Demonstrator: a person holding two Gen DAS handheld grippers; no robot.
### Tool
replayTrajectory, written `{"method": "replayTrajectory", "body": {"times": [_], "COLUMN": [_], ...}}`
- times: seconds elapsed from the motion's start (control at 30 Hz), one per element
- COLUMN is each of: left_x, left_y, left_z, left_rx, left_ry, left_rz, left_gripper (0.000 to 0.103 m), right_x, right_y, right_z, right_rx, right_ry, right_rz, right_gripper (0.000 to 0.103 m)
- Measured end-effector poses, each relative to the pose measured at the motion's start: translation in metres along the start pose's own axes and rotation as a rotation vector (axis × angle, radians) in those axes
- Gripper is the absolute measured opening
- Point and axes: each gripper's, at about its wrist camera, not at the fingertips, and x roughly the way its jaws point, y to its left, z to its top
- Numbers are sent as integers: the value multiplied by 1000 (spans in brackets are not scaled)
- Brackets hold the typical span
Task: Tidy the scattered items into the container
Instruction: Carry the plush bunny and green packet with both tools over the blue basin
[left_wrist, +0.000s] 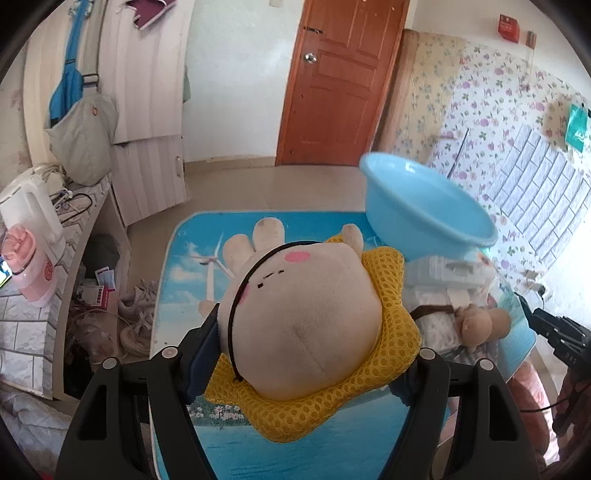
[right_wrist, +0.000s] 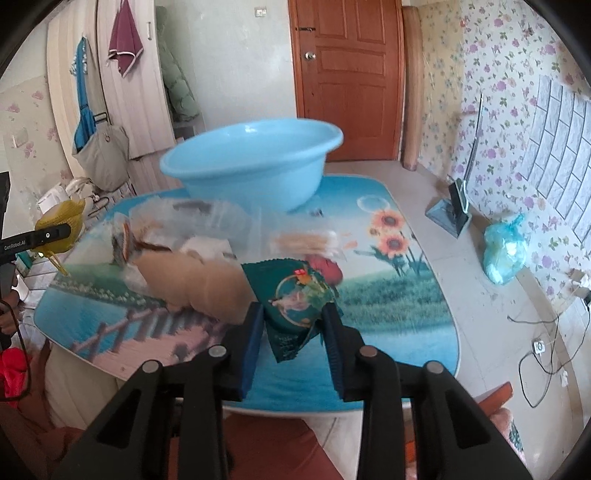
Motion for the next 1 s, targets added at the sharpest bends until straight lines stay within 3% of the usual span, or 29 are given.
{"method": "replayTrajectory", "body": {"times": [0.4, 1.0], "left_x": [-32, 1], "left_y": [-24, -81], "left_z": [28, 75], "left_rx": [33, 103], "left_ry": [-108, -107], "left_rz": [-17, -77], "left_gripper": [75, 75], "right_x": [-17, 15], "right_y": [28, 51], "right_z": [39, 100], "right_rx": [-56, -90], "right_ry": [-94, -175], "right_rz": [96, 197], "right_gripper": [31, 31]}}
